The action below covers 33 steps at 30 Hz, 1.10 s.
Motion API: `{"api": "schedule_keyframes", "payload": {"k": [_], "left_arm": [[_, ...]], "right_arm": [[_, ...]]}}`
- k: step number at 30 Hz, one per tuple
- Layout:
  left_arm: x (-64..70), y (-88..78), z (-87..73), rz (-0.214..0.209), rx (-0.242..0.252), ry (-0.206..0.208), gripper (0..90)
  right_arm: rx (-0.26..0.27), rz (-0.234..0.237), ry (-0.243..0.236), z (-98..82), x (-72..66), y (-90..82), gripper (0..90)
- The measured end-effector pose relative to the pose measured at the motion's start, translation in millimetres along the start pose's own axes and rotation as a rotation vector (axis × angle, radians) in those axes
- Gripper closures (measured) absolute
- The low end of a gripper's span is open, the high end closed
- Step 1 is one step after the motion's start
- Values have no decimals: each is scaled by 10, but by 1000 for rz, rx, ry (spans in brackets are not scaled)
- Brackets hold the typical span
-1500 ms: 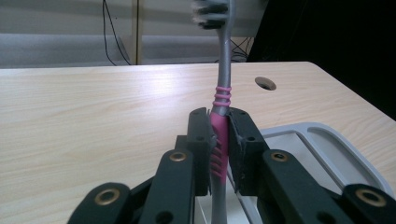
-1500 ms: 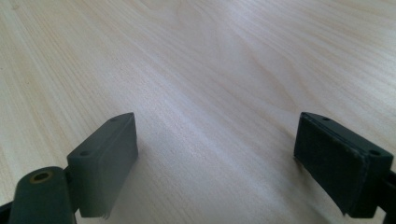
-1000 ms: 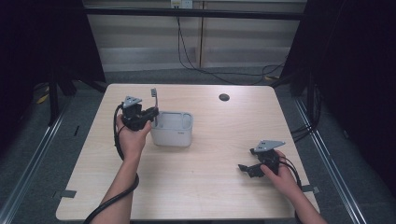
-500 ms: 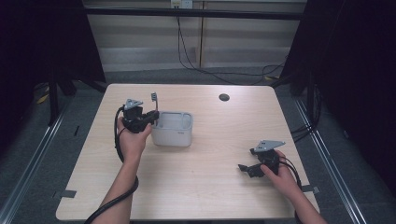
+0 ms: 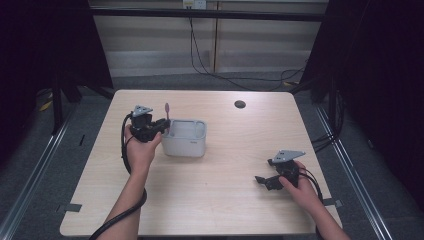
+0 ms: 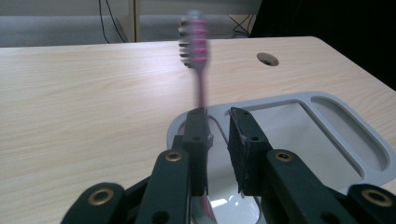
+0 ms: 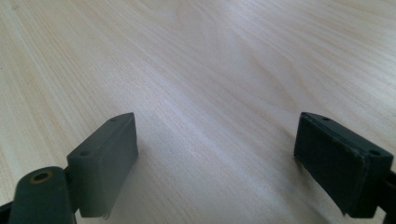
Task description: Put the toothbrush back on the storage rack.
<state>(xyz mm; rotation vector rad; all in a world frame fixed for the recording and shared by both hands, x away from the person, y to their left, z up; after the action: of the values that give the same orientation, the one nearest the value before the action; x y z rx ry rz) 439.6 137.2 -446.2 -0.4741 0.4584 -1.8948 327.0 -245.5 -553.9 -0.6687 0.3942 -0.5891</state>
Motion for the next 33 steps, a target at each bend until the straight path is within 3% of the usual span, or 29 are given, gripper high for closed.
{"api": "schedule_keyframes", "payload": {"k": [14,33], "left_arm": [[-81,-113,36,-7,-31,1,719],[-197,-227,70,4,-17,-22,593]], "right_arm": [[0,0,0,0,0,0,126],[0,0,0,0,0,0,127]]}}
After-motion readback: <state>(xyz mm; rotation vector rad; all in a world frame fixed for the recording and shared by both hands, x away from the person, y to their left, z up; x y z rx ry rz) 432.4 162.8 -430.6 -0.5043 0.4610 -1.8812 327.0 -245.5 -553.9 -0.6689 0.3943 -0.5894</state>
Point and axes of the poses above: each handheld gripper's, and its own axes: y roughly forward along the jaws, z roughly out of its top, x roughly to its right, the point moved 6 cm from there along y, roughly forward along the jaws, and after that the axes turned 10 degrees about z, right-handed, at the moved point
